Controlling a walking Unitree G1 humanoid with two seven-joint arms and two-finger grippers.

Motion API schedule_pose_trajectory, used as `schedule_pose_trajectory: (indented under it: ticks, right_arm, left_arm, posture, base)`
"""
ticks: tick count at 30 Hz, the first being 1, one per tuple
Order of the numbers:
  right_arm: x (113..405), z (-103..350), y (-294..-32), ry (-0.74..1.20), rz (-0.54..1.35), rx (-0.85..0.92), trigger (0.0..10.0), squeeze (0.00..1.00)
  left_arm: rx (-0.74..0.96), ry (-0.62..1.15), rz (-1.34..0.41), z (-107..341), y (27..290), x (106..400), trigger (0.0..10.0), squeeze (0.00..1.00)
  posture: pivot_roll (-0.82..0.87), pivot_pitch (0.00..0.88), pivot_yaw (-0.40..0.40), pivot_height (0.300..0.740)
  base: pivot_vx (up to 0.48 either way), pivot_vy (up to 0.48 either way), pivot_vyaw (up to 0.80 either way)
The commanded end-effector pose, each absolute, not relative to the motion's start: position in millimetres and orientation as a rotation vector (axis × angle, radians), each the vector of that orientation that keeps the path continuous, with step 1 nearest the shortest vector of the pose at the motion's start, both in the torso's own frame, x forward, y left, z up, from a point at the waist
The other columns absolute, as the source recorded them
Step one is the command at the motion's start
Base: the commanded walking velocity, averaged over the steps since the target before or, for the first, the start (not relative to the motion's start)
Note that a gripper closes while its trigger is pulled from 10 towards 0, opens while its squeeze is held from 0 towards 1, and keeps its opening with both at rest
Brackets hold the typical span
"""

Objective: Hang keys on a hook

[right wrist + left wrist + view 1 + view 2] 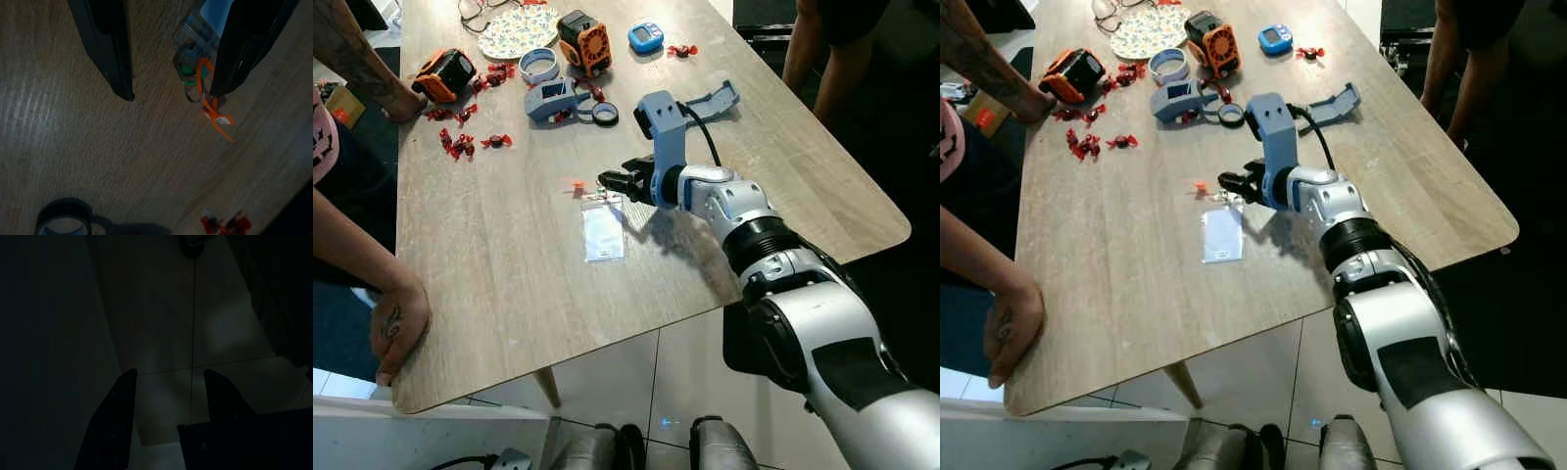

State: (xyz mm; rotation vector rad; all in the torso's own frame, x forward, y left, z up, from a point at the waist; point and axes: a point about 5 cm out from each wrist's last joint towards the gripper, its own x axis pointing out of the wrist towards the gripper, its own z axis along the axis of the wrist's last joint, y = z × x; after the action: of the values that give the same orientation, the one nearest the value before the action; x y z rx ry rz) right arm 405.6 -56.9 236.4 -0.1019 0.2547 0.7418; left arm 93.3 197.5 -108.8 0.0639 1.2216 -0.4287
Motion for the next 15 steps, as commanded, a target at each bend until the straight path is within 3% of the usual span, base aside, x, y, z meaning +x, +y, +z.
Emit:
schedule_pose_trajectory:
  ticks: [1, 15]
  right_arm:
    - [404, 233, -47, 0.263, 0.759, -0.157, 10.0, 0.0]
    - [401, 231, -36, 0.242, 0.802, -0.272, 10.0, 0.0]
  left_arm:
    - [0.086, 1.284, -0.421, -111, 208, 75, 10.0, 0.0]
    - [0.091, 1.284, -0.433, -111, 207, 74, 10.0, 0.0]
  posture:
    - [-0.13, 0.293, 0.181, 0.74]
    - [-0.13, 0.298, 0.182, 0.74]
  base:
    - [0.0, 0.0, 0.0]
    - [0.0, 0.0, 0.0]
